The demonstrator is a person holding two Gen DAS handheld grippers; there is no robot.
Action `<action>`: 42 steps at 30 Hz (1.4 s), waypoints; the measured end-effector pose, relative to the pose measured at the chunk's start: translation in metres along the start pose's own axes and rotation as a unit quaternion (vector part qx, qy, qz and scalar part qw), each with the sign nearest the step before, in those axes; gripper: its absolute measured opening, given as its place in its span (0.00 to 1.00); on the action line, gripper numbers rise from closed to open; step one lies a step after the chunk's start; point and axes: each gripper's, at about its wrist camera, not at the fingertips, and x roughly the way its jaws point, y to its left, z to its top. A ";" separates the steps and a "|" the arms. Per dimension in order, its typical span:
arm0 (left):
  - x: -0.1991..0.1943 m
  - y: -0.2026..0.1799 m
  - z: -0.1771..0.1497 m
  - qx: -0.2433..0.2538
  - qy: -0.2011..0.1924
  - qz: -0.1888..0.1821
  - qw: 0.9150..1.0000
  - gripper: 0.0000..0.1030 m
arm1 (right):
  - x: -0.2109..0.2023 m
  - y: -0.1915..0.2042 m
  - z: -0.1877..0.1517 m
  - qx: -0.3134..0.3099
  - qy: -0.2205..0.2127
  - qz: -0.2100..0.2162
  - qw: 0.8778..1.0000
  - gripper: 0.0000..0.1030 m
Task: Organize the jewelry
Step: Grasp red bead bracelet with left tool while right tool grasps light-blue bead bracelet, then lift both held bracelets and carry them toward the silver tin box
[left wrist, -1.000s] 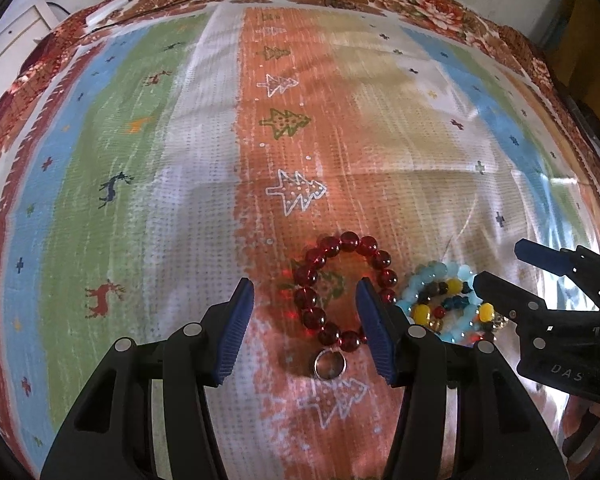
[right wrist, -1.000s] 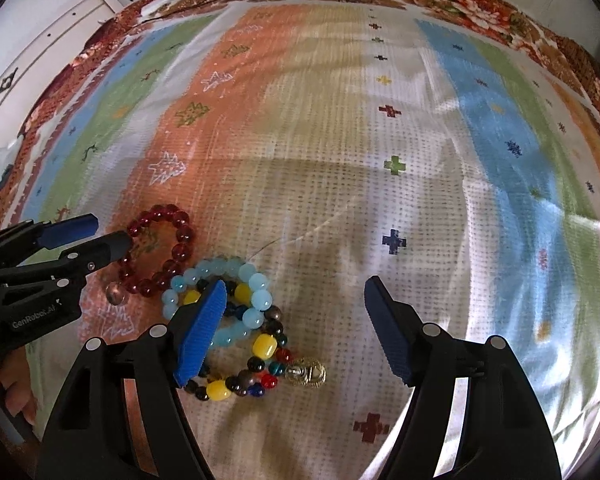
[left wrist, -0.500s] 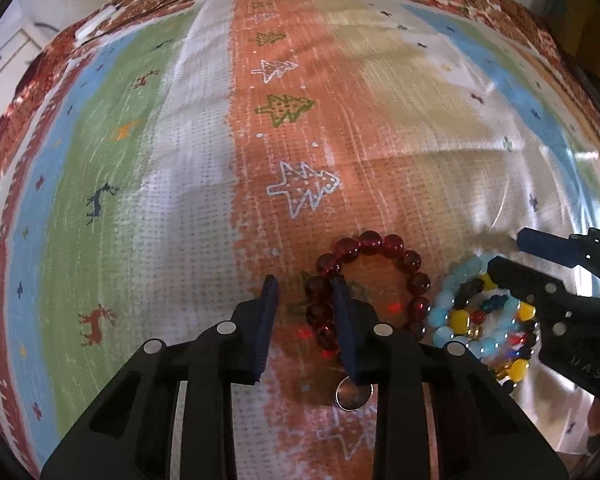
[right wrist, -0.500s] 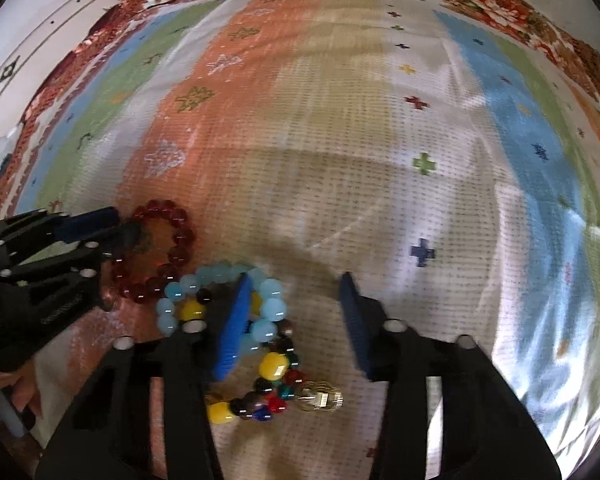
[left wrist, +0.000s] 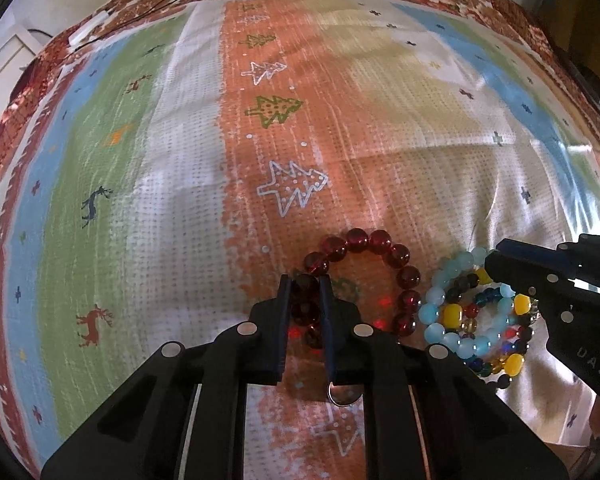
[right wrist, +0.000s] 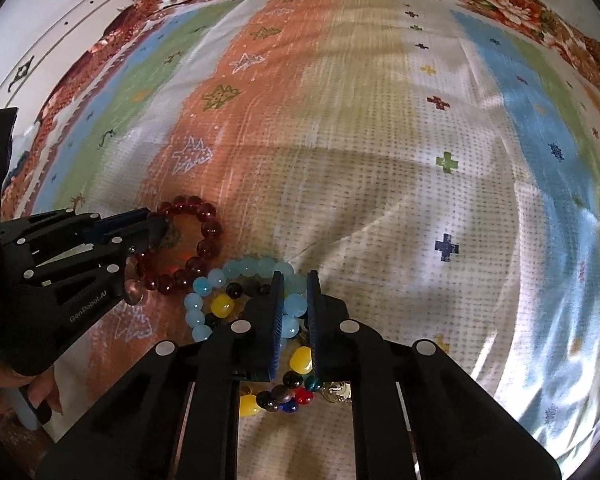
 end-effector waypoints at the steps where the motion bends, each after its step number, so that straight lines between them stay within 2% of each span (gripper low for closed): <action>1: -0.001 0.000 0.000 -0.001 0.000 -0.002 1.000 0.12 | -0.003 0.000 0.000 0.001 -0.003 0.001 1.000 0.12; 9: -0.026 0.002 0.006 -0.018 -0.027 -0.013 0.999 0.12 | -0.028 0.008 0.004 -0.011 -0.034 0.004 0.999 0.12; 24: -0.064 0.004 -0.007 -0.038 -0.043 -0.032 0.998 0.12 | -0.073 0.032 -0.007 -0.048 -0.071 -0.005 0.996 0.12; 42: -0.115 -0.009 -0.018 -0.048 -0.086 -0.061 0.993 0.12 | -0.108 0.033 -0.031 -0.044 -0.096 -0.006 0.994 0.12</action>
